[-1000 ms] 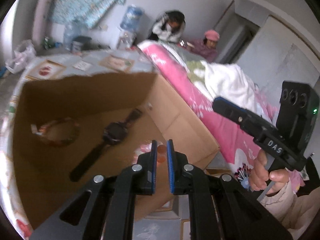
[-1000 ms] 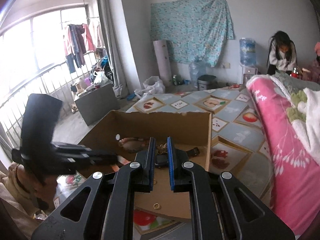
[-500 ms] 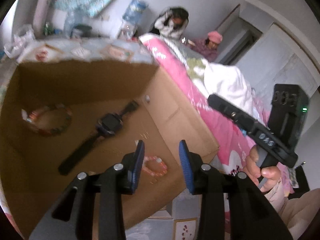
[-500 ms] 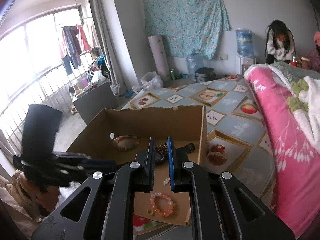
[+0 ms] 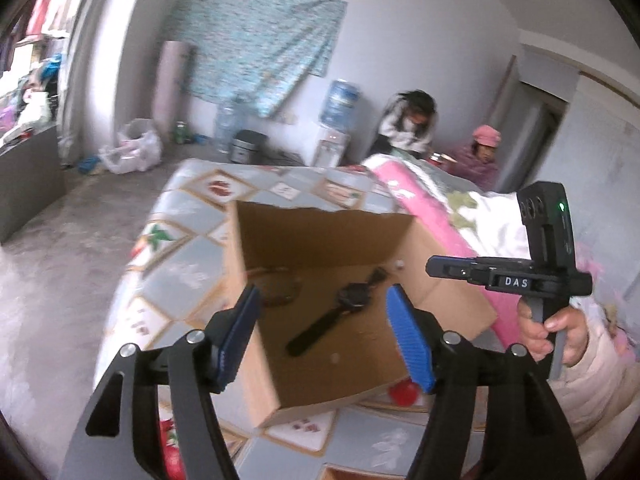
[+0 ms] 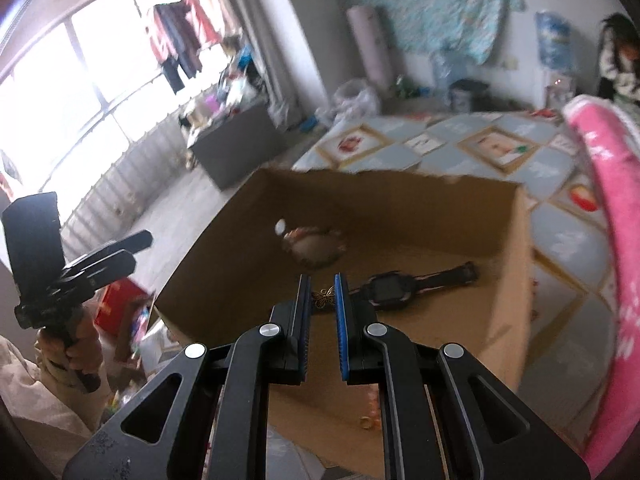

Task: Organize jewelry
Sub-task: 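Open both tools to drop the bracelet and gold piece into the box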

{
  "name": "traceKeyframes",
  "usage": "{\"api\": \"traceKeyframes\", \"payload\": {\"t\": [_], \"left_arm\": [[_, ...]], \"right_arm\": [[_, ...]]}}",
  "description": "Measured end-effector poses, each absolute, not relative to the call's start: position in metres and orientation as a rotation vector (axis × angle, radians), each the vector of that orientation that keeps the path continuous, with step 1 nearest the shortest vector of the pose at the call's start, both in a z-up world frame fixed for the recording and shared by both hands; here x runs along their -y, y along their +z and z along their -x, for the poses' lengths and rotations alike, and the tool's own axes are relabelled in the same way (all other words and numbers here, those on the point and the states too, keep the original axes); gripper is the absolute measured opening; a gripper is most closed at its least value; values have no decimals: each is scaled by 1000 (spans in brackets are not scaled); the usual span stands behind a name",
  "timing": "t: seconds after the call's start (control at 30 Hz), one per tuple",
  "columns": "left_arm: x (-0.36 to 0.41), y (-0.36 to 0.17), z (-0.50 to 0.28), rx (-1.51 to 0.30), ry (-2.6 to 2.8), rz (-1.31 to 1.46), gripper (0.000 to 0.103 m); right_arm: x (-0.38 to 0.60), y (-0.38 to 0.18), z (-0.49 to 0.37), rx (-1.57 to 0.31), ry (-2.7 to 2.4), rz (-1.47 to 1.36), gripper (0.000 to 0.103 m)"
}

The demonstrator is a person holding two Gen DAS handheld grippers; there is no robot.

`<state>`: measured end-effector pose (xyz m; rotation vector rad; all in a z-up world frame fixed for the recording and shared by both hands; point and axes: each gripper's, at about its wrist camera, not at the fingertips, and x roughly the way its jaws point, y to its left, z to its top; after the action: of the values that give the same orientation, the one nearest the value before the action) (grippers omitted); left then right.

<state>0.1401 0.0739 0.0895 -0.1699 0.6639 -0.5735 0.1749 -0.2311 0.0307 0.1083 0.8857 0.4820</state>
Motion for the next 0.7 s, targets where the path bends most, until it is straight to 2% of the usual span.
{"api": "traceKeyframes", "payload": {"t": [0.37, 0.47, 0.7], "left_arm": [[-85, 79, -126, -638, -509, 138, 73], [-85, 79, -123, -631, -512, 137, 74], [-86, 81, -119, -620, -509, 141, 77]], "right_arm": [[182, -1, -264, -1145, 436, -19, 10], [190, -6, -278, -1158, 371, -39, 15], [214, 16, -267, -1086, 330, -96, 16]]}}
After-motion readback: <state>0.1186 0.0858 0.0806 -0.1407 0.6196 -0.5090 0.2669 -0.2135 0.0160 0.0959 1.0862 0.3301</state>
